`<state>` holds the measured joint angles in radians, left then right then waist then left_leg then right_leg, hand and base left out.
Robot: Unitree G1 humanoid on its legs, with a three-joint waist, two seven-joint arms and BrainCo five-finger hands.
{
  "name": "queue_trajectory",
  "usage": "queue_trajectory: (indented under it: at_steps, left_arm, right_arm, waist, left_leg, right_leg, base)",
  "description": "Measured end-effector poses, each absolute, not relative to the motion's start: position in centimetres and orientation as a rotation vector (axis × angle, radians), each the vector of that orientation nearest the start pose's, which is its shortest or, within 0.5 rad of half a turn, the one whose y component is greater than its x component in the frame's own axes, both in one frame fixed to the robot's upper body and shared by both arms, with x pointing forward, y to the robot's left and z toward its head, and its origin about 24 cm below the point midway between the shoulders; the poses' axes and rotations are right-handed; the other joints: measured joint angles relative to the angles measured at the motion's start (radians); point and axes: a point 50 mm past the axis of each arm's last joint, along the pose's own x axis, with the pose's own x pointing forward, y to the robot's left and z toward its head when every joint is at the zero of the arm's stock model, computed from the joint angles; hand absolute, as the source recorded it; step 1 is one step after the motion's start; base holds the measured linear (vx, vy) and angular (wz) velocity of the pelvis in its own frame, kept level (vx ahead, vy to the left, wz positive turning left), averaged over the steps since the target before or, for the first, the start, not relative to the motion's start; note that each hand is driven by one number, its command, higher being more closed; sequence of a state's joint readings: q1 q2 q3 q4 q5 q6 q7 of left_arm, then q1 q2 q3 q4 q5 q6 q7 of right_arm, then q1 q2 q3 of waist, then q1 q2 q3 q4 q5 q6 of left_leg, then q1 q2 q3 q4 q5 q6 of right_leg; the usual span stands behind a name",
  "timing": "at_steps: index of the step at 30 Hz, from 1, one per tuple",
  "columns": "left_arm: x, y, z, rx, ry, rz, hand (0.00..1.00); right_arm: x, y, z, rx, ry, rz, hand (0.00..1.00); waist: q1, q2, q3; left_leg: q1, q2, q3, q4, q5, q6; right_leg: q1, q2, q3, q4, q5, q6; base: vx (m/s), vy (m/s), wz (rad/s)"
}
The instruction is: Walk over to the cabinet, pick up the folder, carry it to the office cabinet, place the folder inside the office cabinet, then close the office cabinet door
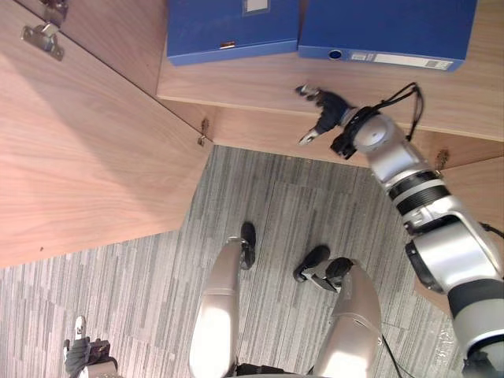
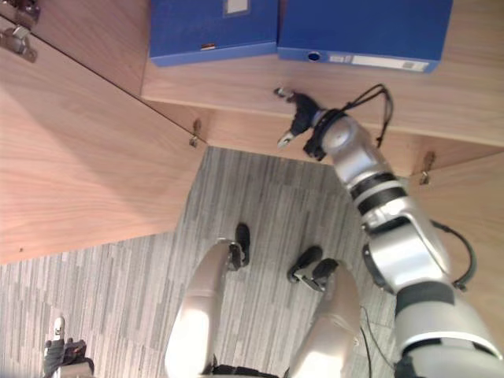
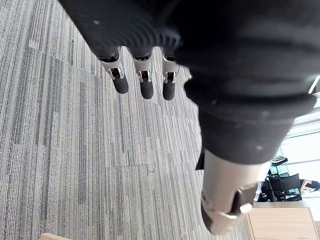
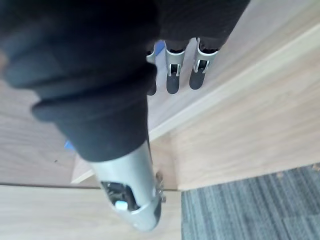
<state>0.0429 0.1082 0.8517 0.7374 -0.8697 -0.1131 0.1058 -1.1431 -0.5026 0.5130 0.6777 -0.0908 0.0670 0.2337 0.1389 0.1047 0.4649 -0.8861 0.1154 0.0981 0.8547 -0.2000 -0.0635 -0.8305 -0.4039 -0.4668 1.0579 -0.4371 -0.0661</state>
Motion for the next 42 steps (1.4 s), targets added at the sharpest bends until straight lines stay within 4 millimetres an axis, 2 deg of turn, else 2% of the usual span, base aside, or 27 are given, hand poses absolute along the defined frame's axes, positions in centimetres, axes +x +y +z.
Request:
queue_trajectory:
  at_steps: [2,4,6,9,13,15,17,20,21,23,25,28,30,31,32,33,34,36,38,39,42]
  left_arm:
    - [9.7,33.1,-9.8,-0.914,0.237,1.275,0.0]
    - [9.7,33.0,-10.0,-0.921,0.245,1.282,0.0]
    - [9.7,33.5,-9.8,-0.914,0.228,1.311,0.0]
    - [9.8,34.2,-9.3,-0.898,0.196,1.338,0.0]
    - [8.9,35.0,-9.0,-0.903,0.149,1.406,0.0]
    - [8.8,35.4,-8.8,-0.901,0.129,1.435,0.0]
    - [11.5,35.0,-8.1,-0.92,0.1,1.42,0.0]
    - [14.9,33.1,-8.3,-0.983,0.139,1.352,0.0]
    - [15.5,31.9,-8.9,-1.02,0.17,1.341,0.0]
    - [15.4,30.6,-9.8,-1.053,0.23,1.351,0.0]
    - [14.9,30.3,-10.2,-1.06,0.262,1.379,0.0]
    - [14.4,30.9,-10.1,-1.057,0.259,1.417,0.0]
    - [14.3,31.5,-9.8,-1.04,0.248,1.424,0.0]
    - [14.2,31.7,-9.8,-1.032,0.249,1.428,0.0]
    - [14.0,31.9,-9.8,-1.02,0.254,1.432,0.0]
    - [13.7,32.0,-10.0,-1.015,0.27,1.44,0.0]
    - [13.5,32.0,-10.2,-1.011,0.284,1.443,0.0]
    - [13.1,31.7,-10.7,-0.989,0.327,1.435,0.0]
    - [12.9,31.1,-11.3,-0.965,0.384,1.42,0.0]
    - [12.6,30.3,-12.0,-0.949,0.449,1.405,0.0]
    - [12.4,29.1,-12.7,-0.934,0.513,1.383,0.0]
  right_arm:
    - [40.0,-10.5,23.8,-0.879,-0.293,0.384,0.0]
    - [39.3,-8.4,25.0,-0.823,-0.402,0.377,0.0]
    - [38.2,-6.4,26.7,-0.681,-0.536,0.351,0.0]
    - [37.8,-5.3,28.2,-0.506,-0.604,0.311,0.0]
    - [37.3,-4.2,29.9,-0.429,-0.666,0.277,0.0]
    - [37.2,-3.9,30.5,-0.417,-0.689,0.27,0.0]
    - [37.5,-3.3,30.8,-0.396,-0.673,0.257,0.0]
    - [37.4,-2.4,31.7,-0.328,-0.665,0.273,0.0]
    - [37.5,-2.4,31.8,-0.298,-0.656,0.272,0.0]
    - [37.9,-2.5,31.2,-0.238,-0.615,0.261,0.0]
    - [38.1,-2.0,30.2,-0.195,-0.574,0.267,0.0]
    - [38.4,-1.3,25.1,-0.132,-0.423,0.29,0.0]
    - [38.1,-1.5,18.0,-0.045,-0.209,0.295,0.0]
    - [37.8,-1.7,15.9,-0.032,-0.15,0.289,0.0]
    - [37.1,-1.9,12.8,-0.015,-0.06,0.287,0.0]
    - [35.5,-2.6,7.9,0.013,0.084,0.278,0.0]
    - [34.3,-2.9,5.4,0.027,0.159,0.279,0.0]
    - [31.1,-3.6,0.1,0.055,0.327,0.289,0.0]
    - [28.8,-4.4,-3.2,0.076,0.442,0.287,0.0]
    - [26.4,-5.8,-6.4,0.066,0.568,0.271,0.0]
    - [22.9,-8.2,-10.2,0.025,0.733,0.244,0.0]
  waist:
    - [-0.004,-0.005,0.003]
    - [-0.003,-0.007,0.003]
    - [-0.003,-0.009,0.003]
    - [0.007,-0.011,0.003]
    - [0.02,-0.011,0.003]
    - [0.028,-0.011,0.003]
    - [0.04,-0.011,0.003]
    - [0.029,-0.012,0.003]
    - [0.024,-0.014,0.003]
    - [0.02,-0.024,0.002]
    - [0.02,-0.037,0.0]
    - [0.022,-0.058,-0.003]
    - [0.02,-0.076,-0.009]
    - [0.019,-0.083,-0.013]
    - [0.015,-0.089,-0.016]
    - [0.01,-0.104,-0.024]
    - [0.002,-0.109,-0.027]
    - [-0.014,-0.142,-0.048]
    - [-0.025,-0.16,-0.08]
    - [-0.04,-0.168,-0.132]
    - [-0.048,-0.173,-0.183]
  left_leg:
    - [0.0,0.001,-0.001,-0.004,0.001,-0.001]
    - [0.0,0.001,-0.001,-0.007,0.001,-0.002]
    - [0.0,0.001,-0.011,-0.007,0.001,-0.002]
    - [-0.003,-0.001,-0.028,-0.001,0.001,-0.002]
    - [-0.024,-0.005,-0.047,0.014,0.001,-0.002]
    - [-0.038,-0.007,-0.058,0.026,0.0,-0.002]
    - [-0.055,-0.016,-0.071,0.032,0.004,-0.004]
    - [-0.087,-0.033,-0.091,0.049,0.008,-0.003]
    - [-0.096,-0.04,-0.098,0.057,0.008,-0.003]
    - [-0.098,-0.048,-0.099,0.058,0.008,-0.003]
    - [-0.09,-0.048,-0.099,0.048,0.009,-0.002]
    - [-0.008,-0.037,-0.087,-0.051,0.038,-0.001]
    - [0.107,-0.016,-0.053,-0.201,0.09,0.001]
    - [0.141,-0.009,-0.036,-0.24,0.103,-0.001]
    - [0.194,-0.001,-0.013,-0.3,0.124,0.002]
    - [0.282,0.007,0.021,-0.392,0.151,0.004]
    - [0.335,0.013,0.034,-0.442,0.164,0.005]
    - [0.459,0.03,0.089,-0.552,0.193,-0.002]
    - [0.537,0.036,0.123,-0.621,0.209,-0.008]
    - [0.602,0.042,0.151,-0.688,0.222,-0.014]
    - [0.72,0.045,0.207,-0.77,0.23,-0.017]
  right_leg:
    - [0.0,0.003,-0.001,-0.004,0.001,-0.001]
    - [0.0,0.003,-0.002,-0.007,0.001,-0.001]
    - [0.013,0.003,-0.018,-0.011,0.001,-0.001]
    - [0.026,0.004,-0.032,-0.014,0.001,-0.001]
    - [0.029,0.001,-0.053,-0.011,0.0,0.0]
    - [0.028,-0.001,-0.059,-0.004,-0.008,0.013]
    - [0.025,-0.01,-0.073,0.005,-0.011,0.019]
    - [0.011,-0.024,-0.086,0.022,-0.01,0.016]
    - [0.011,-0.033,-0.092,0.028,-0.01,0.016]
    - [0.012,-0.04,-0.093,0.029,-0.01,0.016]
    - [0.023,-0.039,-0.098,0.017,-0.009,0.014]
    - [0.095,-0.007,-0.12,-0.083,0.031,-0.006]
    - [0.189,0.042,-0.136,-0.227,0.091,-0.003]
    - [0.213,0.053,-0.136,-0.263,0.107,-0.001]
    - [0.255,0.074,-0.137,-0.321,0.132,0.004]
    - [0.318,0.106,-0.132,-0.413,0.171,0.011]
    - [0.361,0.13,-0.131,-0.471,0.195,0.017]
    - [0.446,0.186,-0.099,-0.596,0.248,0.024]
    - [0.5,0.222,-0.076,-0.673,0.279,0.031]
    - [0.545,0.255,-0.054,-0.743,0.314,0.037]
    - [0.63,0.297,-0.007,-0.84,0.353,0.045]
  base:
    - [0.01,-0.003,-0.02]
    - [0.0,0.0,0.0]
    - [0.02,0.011,0.07]
    - [0.01,0.015,0.09]
    - [-0.02,0.036,0.1]
    - [-0.04,0.033,0.14]
    - [-0.06,0.037,0.19]
    - [-0.05,0.046,0.23]
    - [-0.05,0.076,0.2]
    - [-0.03,0.079,0.13]
    - [-0.02,0.055,0.05]
    - [0.01,-0.001,-0.09]
    - [0.07,-0.018,-0.18]
    - [0.07,-0.01,-0.2]
    - [0.13,-0.003,-0.36]
    - [0.14,0.002,-0.44]
    - [0.18,0.01,-0.54]
    - [0.18,0.0,-0.67]
    - [0.16,-0.02,-0.66]
    - [0.18,-0.012,-0.69]
    - [0.13,0.004,-0.63]
